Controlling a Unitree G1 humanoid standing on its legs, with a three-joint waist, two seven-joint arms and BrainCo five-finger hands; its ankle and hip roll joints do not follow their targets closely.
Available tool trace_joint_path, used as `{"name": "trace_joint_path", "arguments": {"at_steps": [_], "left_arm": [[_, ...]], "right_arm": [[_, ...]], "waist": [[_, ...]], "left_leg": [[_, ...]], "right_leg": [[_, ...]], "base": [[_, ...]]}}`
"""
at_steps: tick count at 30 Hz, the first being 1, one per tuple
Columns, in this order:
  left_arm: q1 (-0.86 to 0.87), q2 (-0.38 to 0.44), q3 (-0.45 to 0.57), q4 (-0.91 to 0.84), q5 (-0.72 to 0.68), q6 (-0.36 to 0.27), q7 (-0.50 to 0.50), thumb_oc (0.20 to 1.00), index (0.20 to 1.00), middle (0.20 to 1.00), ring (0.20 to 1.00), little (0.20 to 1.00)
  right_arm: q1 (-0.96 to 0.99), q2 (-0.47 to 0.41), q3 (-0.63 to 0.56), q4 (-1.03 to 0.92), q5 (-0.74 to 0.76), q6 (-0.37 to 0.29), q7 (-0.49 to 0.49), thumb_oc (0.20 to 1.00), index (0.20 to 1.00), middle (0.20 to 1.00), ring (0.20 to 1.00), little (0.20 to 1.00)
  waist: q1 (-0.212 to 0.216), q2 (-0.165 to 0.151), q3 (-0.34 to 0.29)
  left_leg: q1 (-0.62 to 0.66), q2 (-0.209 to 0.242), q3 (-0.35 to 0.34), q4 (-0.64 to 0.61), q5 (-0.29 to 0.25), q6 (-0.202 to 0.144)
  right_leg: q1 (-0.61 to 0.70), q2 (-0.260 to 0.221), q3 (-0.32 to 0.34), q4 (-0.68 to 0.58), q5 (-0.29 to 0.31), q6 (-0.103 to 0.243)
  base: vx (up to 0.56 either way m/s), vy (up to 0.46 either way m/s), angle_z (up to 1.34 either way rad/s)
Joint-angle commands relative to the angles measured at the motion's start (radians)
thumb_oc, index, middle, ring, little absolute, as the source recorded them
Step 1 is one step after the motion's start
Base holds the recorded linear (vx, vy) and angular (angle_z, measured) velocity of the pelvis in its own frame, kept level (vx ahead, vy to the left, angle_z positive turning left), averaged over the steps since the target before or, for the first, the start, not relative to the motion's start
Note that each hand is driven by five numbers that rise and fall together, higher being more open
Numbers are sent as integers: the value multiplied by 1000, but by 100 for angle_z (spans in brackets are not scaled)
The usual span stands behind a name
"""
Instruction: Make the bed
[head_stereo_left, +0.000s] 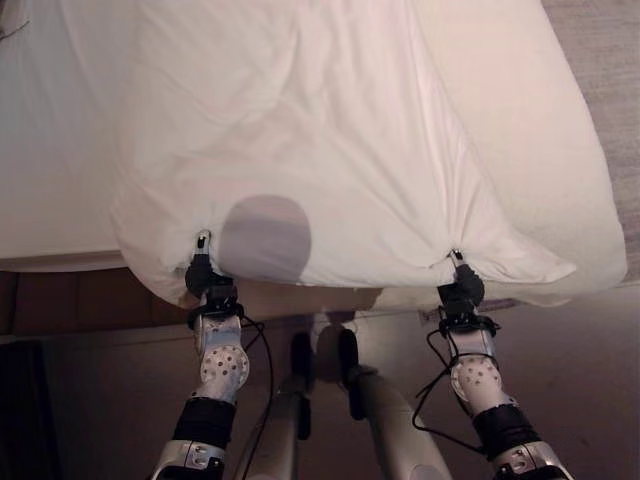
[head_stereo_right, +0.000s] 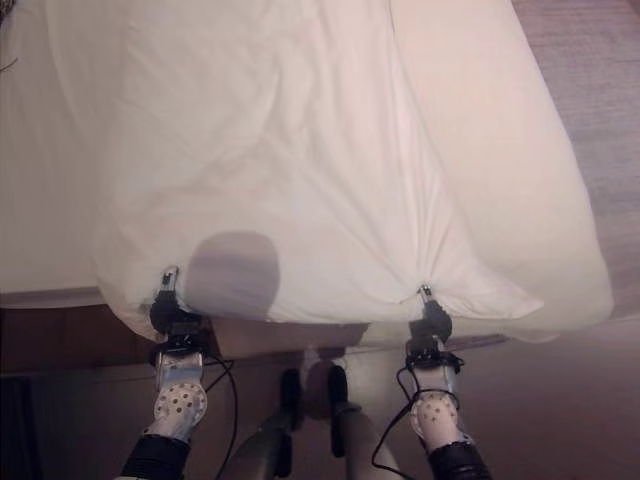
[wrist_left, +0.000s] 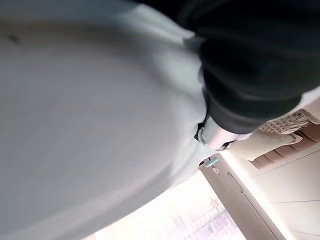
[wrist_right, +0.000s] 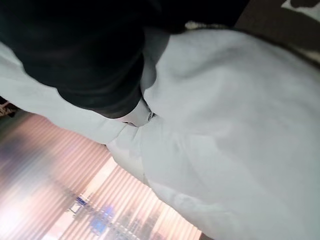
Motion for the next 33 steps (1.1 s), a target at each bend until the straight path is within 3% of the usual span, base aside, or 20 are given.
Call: {"name": "trace_joint_path", "arguments": {"at_steps": [1,3,5,6,7,8,9,10,11,15,17,19,21,24,25,26,28,29,31,33], "left_arm": [[-16,1,13,-74,76,-37,-37,200,200,200,200,200],[-8,-6,18,-74,76,-39,-27,200,200,200,200,200],[-1,-5,24,-80,86,-42,-9,200,200,200,200,200],[-1,-5,25,-80,86,-42,-9,200,200,200,200,200],[16,4,35,-91,103,-42,-4,200,200,200,200,200],[16,4,35,-91,103,-42,-4,200,200,200,200,200],[27,18,44,-110,118,-48,4,200,200,200,200,200],[27,18,44,-110,118,-48,4,200,200,200,200,200],[35,31,52,-119,125,-54,7,200,200,200,200,200],[44,44,62,-115,113,-58,0,200,200,200,200,200],[35,54,51,-99,94,-58,-14,200,200,200,200,200],[16,73,45,-78,88,-68,-7,200,200,200,200,200],[-12,73,21,-64,96,-77,-9,200,200,200,200,200],[12,63,-2,-32,64,-60,-41,200,200,200,200,200],[24,67,-3,-34,83,-59,-40,200,200,200,200,200],[24,67,-3,-34,83,-59,-40,200,200,200,200,200],[33,64,-9,-16,94,-50,-38,200,200,200,200,200],[35,58,-5,-13,87,-48,-37,200,200,200,200,200],[37,51,4,-18,98,-48,-24,200,200,200,200,200],[37,43,2,-13,113,-46,-7,200,200,200,200,200]], "right_arm": [[100,-73,-15,-55,-51,-16,26,200,200,200,200,200],[97,-74,-3,-46,-50,-11,32,200,200,200,200,200],[85,-79,3,-40,-66,-13,24,200,200,200,200,200],[85,-79,3,-39,-66,-13,24,200,200,200,200,200],[74,-76,8,-41,-63,-16,28,200,200,200,200,200],[74,-76,8,-41,-63,-16,28,200,200,200,200,200],[71,-75,14,-34,-72,-23,25,200,200,200,200,200],[71,-74,14,-34,-72,-23,25,200,200,200,200,200],[75,-71,9,-36,-63,-29,23,200,200,200,200,200],[66,-54,-10,-36,-31,-53,12,200,200,200,200,200],[65,-49,-9,-45,-34,-60,3,200,200,200,200,200],[61,-30,-8,-52,-26,-76,2,200,200,200,200,200],[68,-25,-30,-74,-46,-84,-7,200,200,200,200,200],[70,-11,-42,-73,-60,-86,-8,200,200,200,200,200],[67,-7,-40,-67,-80,-79,-13,200,200,200,200,200],[67,-7,-40,-67,-80,-79,-13,200,200,200,200,200],[72,-9,-11,-59,-86,-69,2,200,200,200,200,200],[68,-10,-2,-54,-82,-66,9,200,200,200,200,200],[75,-13,7,-45,-74,-59,24,200,200,200,200,200],[80,-17,15,-39,-65,-64,36,200,200,200,200,200]], "waist": [[-9,34,-68],[-7,36,-74],[-9,32,-82],[-9,32,-81],[4,28,-82],[3,27,-84],[16,29,-81],[16,28,-81],[26,30,-76],[44,48,-75],[45,50,-74],[42,30,-69],[23,19,-63],[10,21,-61],[17,24,-64],[16,23,-64],[1,38,-69],[-3,35,-70],[1,27,-66],[-13,16,-71]], "left_leg": [[-98,-29,63,229,-70,-43],[-94,-17,60,226,-86,-27],[-80,50,71,183,-99,-13],[-77,49,71,181,-99,-13],[-44,119,2,67,-50,-17],[-45,118,1,61,-45,-17],[-18,175,-66,-43,18,-30],[-17,174,-66,-45,19,-30],[-11,234,-106,-112,78,-50],[11,296,-137,-234,144,-93],[11,288,-123,-216,109,-89],[-24,263,-112,-165,70,-85],[-88,175,-59,22,-37,-59],[-87,116,-8,112,-124,-5],[-84,118,16,133,-137,3],[-84,118,16,133,-136,4],[-40,84,42,103,-140,21],[-18,68,54,76,-132,27],[20,36,69,11,-114,25],[44,5,60,-43,-91,29]], "right_leg": [[81,-10,-25,-259,132,75],[75,-9,-28,-240,120,70],[70,-21,-32,-214,99,69],[70,-21,-32,-211,96,69],[63,-26,-30,-171,72,67],[60,-28,-30,-172,74,67],[34,-25,-30,-120,52,64],[34,-25,-31,-120,51,64],[7,-32,-24,-76,28,65],[-8,-50,1,-18,-8,95],[-19,-80,16,-16,4,121],[-21,-115,42,-59,48,151],[16,-218,55,-140,141,205],[64,-342,59,-260,346,212],[63,-367,3,-291,369,205],[62,-368,3,-292,370,205],[60,-275,19,-238,245,169],[30,-198,26,-208,181,148],[14,-100,-29,-175,131,135],[-10,8,6,-138,116,124]], "base": [[-5,-90,99],[6,-70,58],[0,0,0],[38,43,11],[34,39,12],[43,103,7],[7,61,4],[21,194,-5],[29,223,-5],[50,397,-11],[20,541,-13],[-14,527,-27],[58,660,2],[136,708,21],[106,430,-14],[125,586,-56],[111,610,-66],[51,414,-36],[27,284,-30],[28,115,-18]]}}
